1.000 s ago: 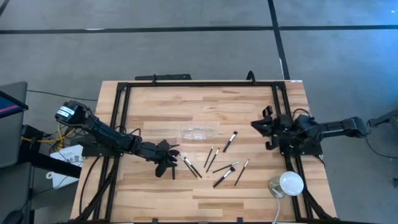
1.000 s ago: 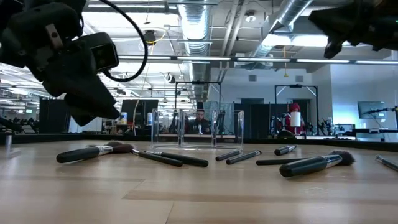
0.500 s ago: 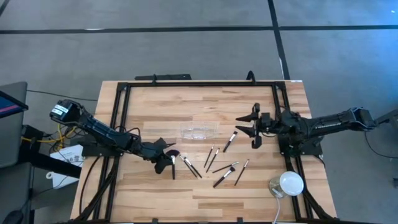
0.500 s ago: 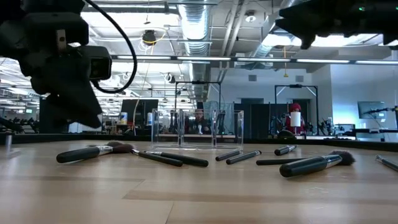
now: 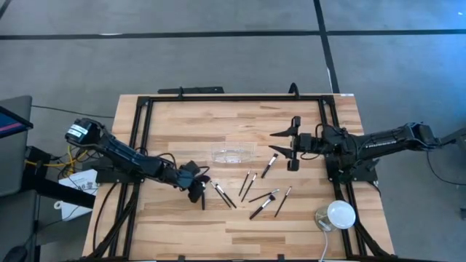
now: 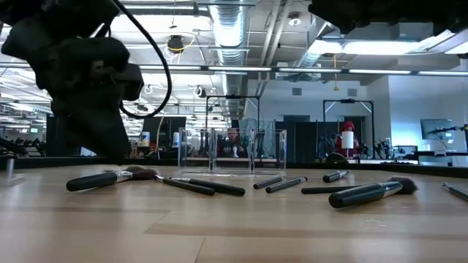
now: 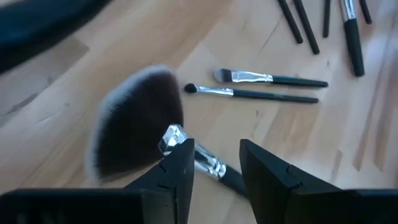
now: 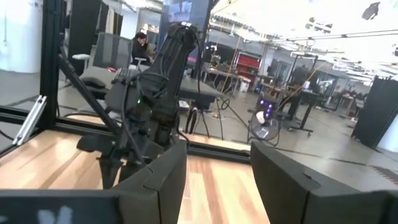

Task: Put items in baskets/containers
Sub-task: Put the highlighter brush into the transparent organizer

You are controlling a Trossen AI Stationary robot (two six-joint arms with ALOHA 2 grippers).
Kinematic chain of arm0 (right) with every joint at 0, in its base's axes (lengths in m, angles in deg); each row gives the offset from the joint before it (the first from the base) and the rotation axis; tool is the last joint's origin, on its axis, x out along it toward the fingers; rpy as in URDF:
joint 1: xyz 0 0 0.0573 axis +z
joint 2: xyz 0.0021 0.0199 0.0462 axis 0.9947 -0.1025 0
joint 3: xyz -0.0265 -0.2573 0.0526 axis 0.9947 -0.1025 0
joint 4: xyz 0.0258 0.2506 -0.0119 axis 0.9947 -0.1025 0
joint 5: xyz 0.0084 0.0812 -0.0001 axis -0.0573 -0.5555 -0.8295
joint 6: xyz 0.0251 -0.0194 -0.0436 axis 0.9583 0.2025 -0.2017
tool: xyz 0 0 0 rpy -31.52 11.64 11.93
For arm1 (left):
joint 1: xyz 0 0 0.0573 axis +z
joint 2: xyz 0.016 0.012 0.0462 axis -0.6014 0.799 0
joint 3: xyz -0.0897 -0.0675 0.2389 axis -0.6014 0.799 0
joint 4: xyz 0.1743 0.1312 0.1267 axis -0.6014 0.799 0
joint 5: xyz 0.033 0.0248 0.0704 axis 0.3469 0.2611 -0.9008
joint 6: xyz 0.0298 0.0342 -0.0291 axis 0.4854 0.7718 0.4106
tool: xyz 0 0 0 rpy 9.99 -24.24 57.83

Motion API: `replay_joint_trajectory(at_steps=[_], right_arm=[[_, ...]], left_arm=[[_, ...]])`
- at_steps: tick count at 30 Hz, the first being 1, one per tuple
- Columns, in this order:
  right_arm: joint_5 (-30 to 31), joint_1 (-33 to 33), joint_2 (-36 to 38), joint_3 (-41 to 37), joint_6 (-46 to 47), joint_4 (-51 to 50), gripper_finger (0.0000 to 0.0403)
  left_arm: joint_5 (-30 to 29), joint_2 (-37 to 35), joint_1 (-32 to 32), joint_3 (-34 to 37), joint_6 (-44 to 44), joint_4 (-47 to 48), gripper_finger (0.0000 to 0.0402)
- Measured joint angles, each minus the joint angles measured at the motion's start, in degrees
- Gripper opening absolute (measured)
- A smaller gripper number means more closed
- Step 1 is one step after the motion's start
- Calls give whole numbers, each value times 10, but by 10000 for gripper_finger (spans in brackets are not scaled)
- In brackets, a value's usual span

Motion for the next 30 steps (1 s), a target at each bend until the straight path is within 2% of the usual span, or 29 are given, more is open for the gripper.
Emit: replay_joint_trajectory(at_steps=[11, 15, 18, 24, 30], right_arm=[[0, 0, -8, 1, -39, -1, 170], [0, 0, -8, 1, -39, -1, 171], [0, 0, -8, 1, -39, -1, 170], [0, 0, -8, 1, -39, -1, 169], [0, 0, -8, 1, -39, -1, 171]], left_arm=[[8, 75, 0, -34, 51, -2, 124], [15, 53, 0, -33, 76, 20, 122], [13, 9, -1, -42, 76, 47, 115], [29, -47, -4, -43, -16, 156, 107], [46, -17, -4, -36, -46, 169, 106]])
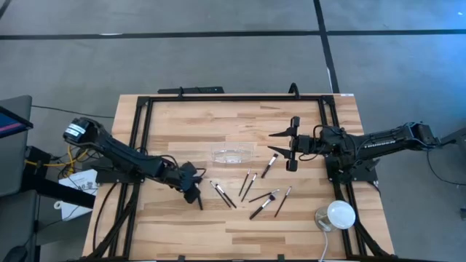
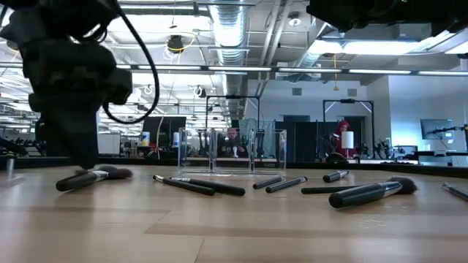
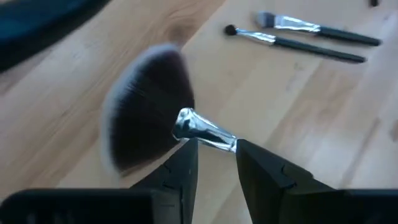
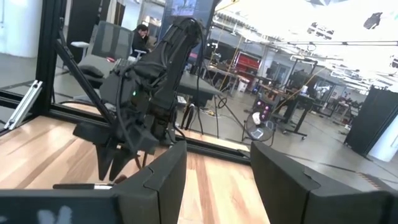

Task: Put items in baskets/containers
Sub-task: Put the highlighter brush into the transparent organizer

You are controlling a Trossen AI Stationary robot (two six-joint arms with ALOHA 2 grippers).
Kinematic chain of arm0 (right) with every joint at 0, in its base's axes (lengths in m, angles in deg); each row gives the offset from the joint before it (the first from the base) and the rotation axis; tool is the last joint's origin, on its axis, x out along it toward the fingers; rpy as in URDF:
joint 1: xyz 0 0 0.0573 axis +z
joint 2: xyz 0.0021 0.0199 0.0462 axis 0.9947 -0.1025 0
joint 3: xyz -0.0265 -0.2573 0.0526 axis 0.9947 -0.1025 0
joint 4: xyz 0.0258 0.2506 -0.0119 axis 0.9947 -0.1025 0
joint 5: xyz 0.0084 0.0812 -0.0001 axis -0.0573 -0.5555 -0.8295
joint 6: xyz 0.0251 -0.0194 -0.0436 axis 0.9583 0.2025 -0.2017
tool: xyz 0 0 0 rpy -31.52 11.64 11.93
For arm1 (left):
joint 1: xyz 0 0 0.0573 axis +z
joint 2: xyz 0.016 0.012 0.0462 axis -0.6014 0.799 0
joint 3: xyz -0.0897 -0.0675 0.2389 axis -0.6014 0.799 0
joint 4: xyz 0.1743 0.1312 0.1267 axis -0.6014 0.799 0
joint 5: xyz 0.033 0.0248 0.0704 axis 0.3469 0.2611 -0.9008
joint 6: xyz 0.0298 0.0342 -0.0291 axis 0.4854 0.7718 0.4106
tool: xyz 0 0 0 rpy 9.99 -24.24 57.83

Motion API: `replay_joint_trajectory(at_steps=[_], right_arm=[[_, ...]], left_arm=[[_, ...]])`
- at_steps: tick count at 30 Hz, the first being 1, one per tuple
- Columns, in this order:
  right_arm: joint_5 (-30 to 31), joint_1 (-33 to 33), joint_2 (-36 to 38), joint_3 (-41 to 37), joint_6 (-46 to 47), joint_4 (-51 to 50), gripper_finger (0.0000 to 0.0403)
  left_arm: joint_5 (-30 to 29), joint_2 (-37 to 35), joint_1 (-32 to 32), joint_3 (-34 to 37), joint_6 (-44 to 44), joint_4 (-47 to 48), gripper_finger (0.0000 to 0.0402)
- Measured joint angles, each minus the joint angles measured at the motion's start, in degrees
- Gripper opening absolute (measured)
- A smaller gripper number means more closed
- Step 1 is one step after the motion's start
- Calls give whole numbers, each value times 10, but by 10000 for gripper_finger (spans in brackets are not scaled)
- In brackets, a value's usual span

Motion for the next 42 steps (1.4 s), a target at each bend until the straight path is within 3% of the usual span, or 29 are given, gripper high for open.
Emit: replay_joint_trajectory(at_steps=[10, 22, 27, 33, 42], right_arm=[[0, 0, 0, 0, 5, 0, 170], [0, 0, 0, 0, 5, -1, 169], [0, 0, 0, 0, 5, -1, 170], [0, 0, 0, 0, 5, -5, 170], [0, 0, 0, 0, 5, -5, 166]], left_arm=[[-45, 40, 5, -1, 25, -25, 106], [-65, 23, 95, 1, 240, -12, 106], [-38, -19, 115, 1, 227, -15, 106], [-26, -72, 70, 1, 151, -23, 106], [-97, -5, 11, 0, 129, -39, 107]])
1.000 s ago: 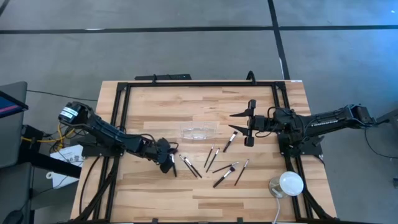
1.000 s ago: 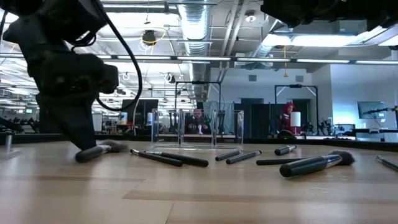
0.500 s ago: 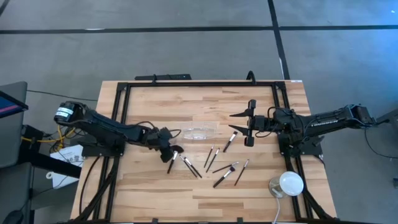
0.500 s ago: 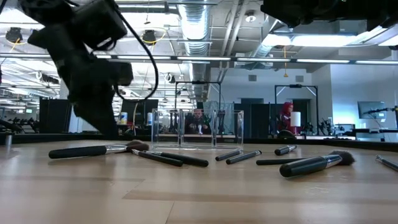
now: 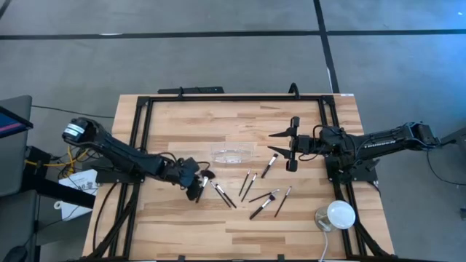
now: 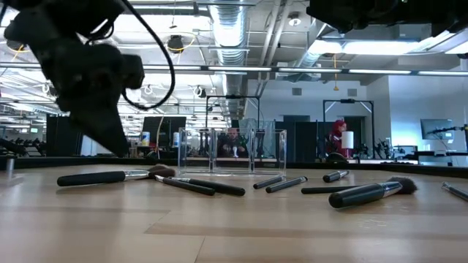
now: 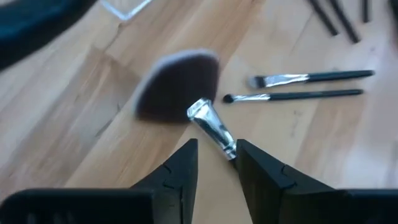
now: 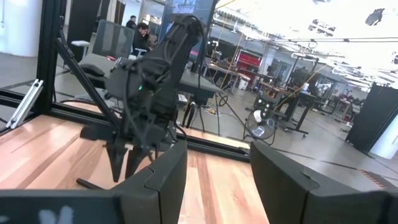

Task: Put items in baskets/containers
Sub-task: Put the highlighter brush into the transparent organizer

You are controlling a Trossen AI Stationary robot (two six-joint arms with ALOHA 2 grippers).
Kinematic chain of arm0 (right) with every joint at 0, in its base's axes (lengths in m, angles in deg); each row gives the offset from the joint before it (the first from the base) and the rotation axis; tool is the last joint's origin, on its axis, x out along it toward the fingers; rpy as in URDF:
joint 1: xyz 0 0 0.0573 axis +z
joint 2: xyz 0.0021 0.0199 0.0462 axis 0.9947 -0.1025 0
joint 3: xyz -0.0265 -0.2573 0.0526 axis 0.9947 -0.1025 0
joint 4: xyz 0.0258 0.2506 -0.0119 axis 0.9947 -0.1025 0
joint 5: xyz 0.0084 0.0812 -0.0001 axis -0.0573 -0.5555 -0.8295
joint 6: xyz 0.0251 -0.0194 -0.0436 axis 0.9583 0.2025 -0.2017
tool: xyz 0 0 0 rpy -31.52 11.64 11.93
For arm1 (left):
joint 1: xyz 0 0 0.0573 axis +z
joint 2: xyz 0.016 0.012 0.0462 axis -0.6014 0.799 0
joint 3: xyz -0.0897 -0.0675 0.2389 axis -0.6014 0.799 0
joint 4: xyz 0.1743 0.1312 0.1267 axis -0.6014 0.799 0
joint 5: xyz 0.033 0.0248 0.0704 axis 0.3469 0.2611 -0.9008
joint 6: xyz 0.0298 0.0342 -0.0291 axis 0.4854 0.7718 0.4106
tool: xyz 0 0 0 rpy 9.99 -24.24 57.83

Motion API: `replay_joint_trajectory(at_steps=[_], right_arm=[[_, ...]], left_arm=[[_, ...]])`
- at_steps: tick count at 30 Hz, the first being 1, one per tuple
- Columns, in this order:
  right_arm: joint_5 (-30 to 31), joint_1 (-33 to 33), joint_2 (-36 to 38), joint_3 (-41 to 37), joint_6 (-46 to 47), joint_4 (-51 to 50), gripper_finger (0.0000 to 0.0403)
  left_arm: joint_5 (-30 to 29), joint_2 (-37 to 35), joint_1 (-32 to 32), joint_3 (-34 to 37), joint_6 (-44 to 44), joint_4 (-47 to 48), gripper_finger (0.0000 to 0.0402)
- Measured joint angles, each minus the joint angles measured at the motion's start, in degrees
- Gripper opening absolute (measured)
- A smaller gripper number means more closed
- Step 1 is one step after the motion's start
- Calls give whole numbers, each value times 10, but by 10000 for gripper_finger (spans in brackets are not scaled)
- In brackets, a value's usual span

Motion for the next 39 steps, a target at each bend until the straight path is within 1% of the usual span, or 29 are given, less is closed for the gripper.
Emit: replay_joint_trajectory(at_steps=[5, 11, 15, 18, 21, 25, 28, 31, 33, 36, 39], right_arm=[[0, 0, 0, 0, 0, 0, 165], [0, 0, 0, 0, 0, 0, 162], [0, 0, 0, 0, 0, 0, 162], [0, 0, 0, 0, 0, 0, 160], [0, 0, 0, 0, 0, -1, 158], [0, 0, 0, 0, 0, -2, 157], [0, 0, 0, 0, 0, -9, 159], [0, 0, 0, 0, 0, -19, 159], [0, 0, -2, 0, 0, -17, 159], [0, 0, -3, 0, 0, -18, 156], [0, 0, -5, 0, -3, -17, 155]], left_arm=[[-3, 60, -9, 0, -6, -75, 107], [-9, 103, -10, -2, -6, -85, 107], [-20, 112, -11, -3, -3, -88, 107], [-20, 109, -11, -2, 52, -87, 104], [-20, 110, -11, -1, 82, -85, 99], [-24, 108, -12, 23, 77, -102, 87], [-44, 107, -28, 61, 56, -159, 78], [-84, 108, -59, 105, 56, -240, 76], [-116, 108, -79, 130, 56, -277, 78], [-155, 109, -104, 153, 56, -304, 85], [-158, 109, -106, 159, 56, -315, 87]])
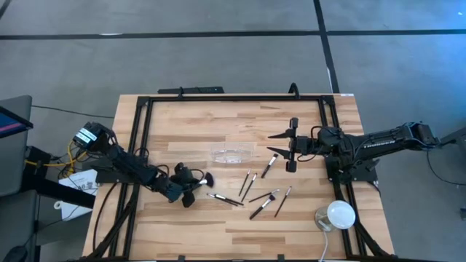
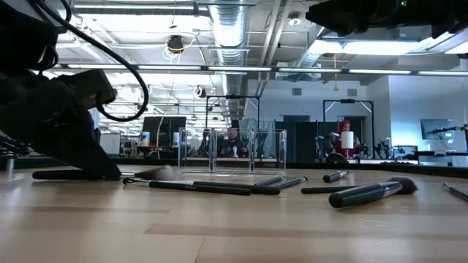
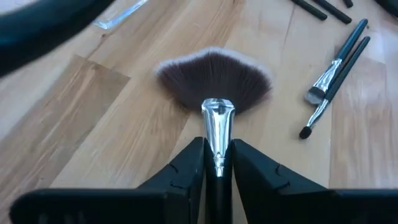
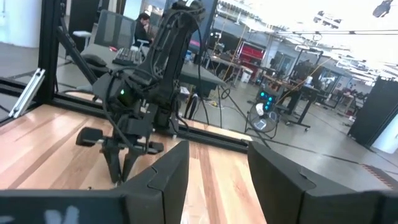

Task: Put items in baskets/containers
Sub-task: Put the highlighter brush into the transparent organizer

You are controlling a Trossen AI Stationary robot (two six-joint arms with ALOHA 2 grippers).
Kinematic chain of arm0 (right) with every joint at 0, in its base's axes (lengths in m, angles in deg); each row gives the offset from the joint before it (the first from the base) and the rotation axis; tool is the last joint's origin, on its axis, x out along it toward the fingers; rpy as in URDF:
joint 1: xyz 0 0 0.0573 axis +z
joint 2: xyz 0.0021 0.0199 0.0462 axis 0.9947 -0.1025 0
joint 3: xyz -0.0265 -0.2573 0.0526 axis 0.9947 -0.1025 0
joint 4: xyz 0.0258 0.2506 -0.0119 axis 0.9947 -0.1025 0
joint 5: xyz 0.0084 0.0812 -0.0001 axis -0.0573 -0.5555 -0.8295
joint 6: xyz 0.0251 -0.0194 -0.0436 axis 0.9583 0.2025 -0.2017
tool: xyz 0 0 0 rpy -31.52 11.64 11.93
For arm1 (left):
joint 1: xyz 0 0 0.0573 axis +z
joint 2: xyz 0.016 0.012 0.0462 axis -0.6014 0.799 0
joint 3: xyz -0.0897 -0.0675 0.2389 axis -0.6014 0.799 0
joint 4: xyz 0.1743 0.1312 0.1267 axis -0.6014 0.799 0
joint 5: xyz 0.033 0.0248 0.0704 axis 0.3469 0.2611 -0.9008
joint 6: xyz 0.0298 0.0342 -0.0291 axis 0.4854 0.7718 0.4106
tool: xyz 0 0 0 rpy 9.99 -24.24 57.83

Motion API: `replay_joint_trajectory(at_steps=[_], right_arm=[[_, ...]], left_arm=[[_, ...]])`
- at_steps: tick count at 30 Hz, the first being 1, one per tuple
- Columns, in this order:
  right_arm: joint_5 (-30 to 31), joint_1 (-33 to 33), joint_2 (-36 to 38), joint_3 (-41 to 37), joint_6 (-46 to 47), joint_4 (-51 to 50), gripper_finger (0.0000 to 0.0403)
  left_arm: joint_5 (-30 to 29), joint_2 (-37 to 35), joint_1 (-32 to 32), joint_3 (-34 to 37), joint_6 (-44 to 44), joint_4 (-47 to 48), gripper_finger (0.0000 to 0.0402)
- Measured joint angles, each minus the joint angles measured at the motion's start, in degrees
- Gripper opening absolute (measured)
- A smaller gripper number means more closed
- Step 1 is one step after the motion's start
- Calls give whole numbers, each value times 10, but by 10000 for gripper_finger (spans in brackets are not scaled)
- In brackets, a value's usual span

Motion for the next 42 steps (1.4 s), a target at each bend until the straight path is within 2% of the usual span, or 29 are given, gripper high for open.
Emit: replay_joint_trajectory(at_steps=[5, 9, 12, 17, 21, 25, 28, 32, 37, 42], right_arm=[[0, -3, 0, 0, -1, 5, 157], [0, -3, -2, 0, -1, 20, 157], [0, -3, -18, 0, 5, 52, 152], [-21, -3, -99, 12, 43, 129, 137], [-33, -3, -207, 71, 114, 116, 126], [-33, -3, -317, 167, 123, 47, 127], [-31, -3, -383, 248, 133, -60, 137], [-31, -8, -450, 348, 211, -188, 153], [-31, -12, -490, 432, 277, -302, 167], [-31, -9, -479, 449, 278, -351, 168]], left_arm=[[3, 0, 2, 0, -7, -1, 79], [3, 0, 2, 1, -8, -3, 45], [3, -2, 2, 1, -8, -3, 44], [-4, -34, 2, 4, 16, 0, 44], [-32, -81, 17, 8, 60, 2, 44], [-39, -114, 29, 6, 96, -3, 44], [-42, -137, 28, 1, 122, -9, 44], [-59, -159, 24, -16, 184, -10, 44], [-107, -167, 22, -41, 323, -12, 44], [-190, -167, 33, -73, 444, -17, 44]])
